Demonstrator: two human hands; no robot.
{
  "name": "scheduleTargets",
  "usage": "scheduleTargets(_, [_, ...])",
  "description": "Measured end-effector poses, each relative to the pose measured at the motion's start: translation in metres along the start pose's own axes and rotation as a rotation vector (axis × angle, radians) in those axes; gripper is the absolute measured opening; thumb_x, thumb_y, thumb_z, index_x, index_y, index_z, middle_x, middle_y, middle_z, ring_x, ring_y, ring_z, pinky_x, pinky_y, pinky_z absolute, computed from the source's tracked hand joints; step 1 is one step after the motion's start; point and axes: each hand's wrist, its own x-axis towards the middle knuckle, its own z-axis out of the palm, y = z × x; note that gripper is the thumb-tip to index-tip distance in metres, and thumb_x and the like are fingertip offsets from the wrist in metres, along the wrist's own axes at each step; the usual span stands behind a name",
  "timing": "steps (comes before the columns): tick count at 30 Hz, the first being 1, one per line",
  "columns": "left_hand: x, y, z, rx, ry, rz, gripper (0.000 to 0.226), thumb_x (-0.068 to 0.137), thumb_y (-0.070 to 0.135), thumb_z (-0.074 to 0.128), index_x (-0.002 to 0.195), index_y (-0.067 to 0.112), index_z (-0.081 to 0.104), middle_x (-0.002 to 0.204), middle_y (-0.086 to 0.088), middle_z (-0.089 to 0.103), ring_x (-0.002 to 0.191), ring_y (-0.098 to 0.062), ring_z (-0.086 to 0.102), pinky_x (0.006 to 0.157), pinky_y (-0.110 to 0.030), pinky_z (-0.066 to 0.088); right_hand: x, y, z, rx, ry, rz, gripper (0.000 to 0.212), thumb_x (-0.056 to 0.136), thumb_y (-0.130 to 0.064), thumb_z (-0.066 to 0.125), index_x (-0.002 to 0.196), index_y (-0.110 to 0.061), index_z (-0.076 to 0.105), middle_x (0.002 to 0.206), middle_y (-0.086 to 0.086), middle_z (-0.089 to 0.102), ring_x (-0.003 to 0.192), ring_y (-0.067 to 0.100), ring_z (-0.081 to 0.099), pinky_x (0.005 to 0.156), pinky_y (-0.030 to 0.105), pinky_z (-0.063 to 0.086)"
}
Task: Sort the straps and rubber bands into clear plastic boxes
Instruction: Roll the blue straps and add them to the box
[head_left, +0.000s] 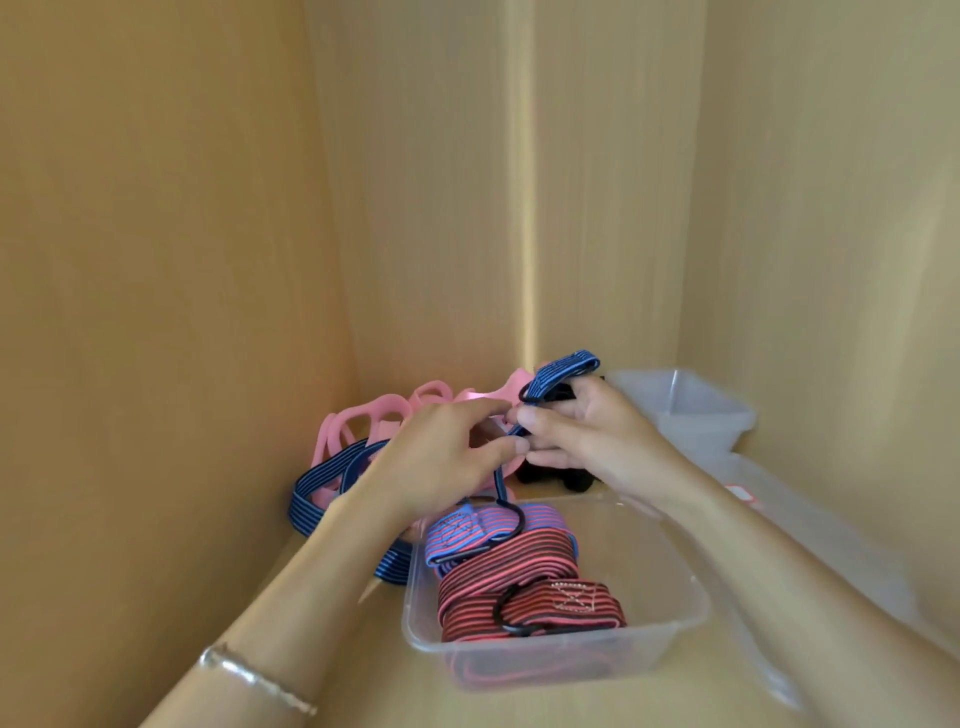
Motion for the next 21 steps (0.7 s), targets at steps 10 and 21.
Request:
scheduleTargets(10, [0.006, -0.006, 0.004, 0.227, 0.127, 0.213, 0.033, 0.081, 0.037, 0.043, 0.096, 0.025, 0.071, 0.068, 0.003, 0.056, 0.066, -0.019, 0.051, 0.062, -0.039, 0.048, 0.009, 0.013, -0.005, 0.008, 0.137, -0.037, 0.019, 0.104, -0.025, 0.039, 0.096, -0.021, 0.056, 0.101, 0.003, 0.066, 0.074, 0.011, 0.068, 0.061, 0.021, 0.052])
scheduleTargets(21, [-0.003, 0.008, 0.008, 0.183, 0.355, 0.171, 0.039, 0.076, 0.031, 0.07, 0.108, 0.027, 0.048, 0.099, 0.014, 0.055, 0.095, -0.019, 0.06, 0.074, -0.04, 0.051, 0.01, 0.014, -0.012, -0.036, 0.096, 0.054, 0.037, 0.103, -0.037, 0.037, 0.083, -0.017, 0.06, 0.063, -0.003, 0.06, 0.054, 0.011, 0.05, 0.05, 0.021, 0.041])
